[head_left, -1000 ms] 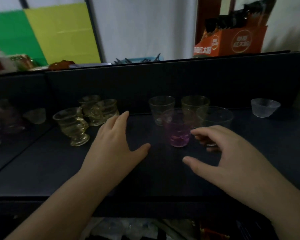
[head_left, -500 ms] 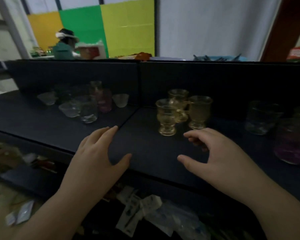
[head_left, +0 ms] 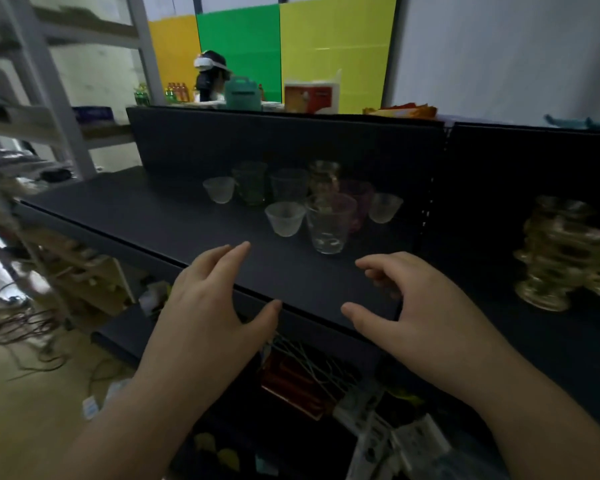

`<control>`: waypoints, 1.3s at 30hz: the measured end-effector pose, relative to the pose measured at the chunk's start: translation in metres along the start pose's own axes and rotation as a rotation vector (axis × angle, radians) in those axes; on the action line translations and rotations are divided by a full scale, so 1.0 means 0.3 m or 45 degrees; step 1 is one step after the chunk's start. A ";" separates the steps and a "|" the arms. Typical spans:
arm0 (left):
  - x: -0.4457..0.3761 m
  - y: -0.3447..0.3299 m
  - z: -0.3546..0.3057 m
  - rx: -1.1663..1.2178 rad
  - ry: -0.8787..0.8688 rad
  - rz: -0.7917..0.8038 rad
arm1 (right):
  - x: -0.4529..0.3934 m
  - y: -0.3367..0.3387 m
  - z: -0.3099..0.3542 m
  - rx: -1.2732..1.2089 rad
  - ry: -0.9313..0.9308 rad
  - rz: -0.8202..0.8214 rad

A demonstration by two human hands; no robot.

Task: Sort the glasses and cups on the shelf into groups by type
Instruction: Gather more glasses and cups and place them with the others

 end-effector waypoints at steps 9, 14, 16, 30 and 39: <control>-0.237 -0.064 0.120 0.051 -0.041 -0.004 | -0.221 -0.124 0.021 0.043 0.045 0.045; -0.386 -0.053 0.227 0.039 0.000 -0.005 | -0.320 -0.158 0.046 0.077 0.067 0.077; -0.449 -0.054 0.277 0.056 0.020 0.025 | -0.365 -0.185 0.068 0.087 0.061 0.117; -1.120 -0.141 0.531 -0.028 -0.231 0.362 | -0.732 -0.460 0.221 0.235 -0.205 0.017; -1.288 -0.311 0.535 -0.042 -0.326 0.728 | -0.794 -0.545 0.275 0.328 -0.406 -0.045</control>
Point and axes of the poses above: each hand's wrist, its own x-axis away from the middle knuckle, its own y-axis out of the back of the hand, z = x × y, the point moved 4 cm from there along -x, towards the middle knuckle, and after that the axes turned 11 degrees about y, right-handed, at the moved point
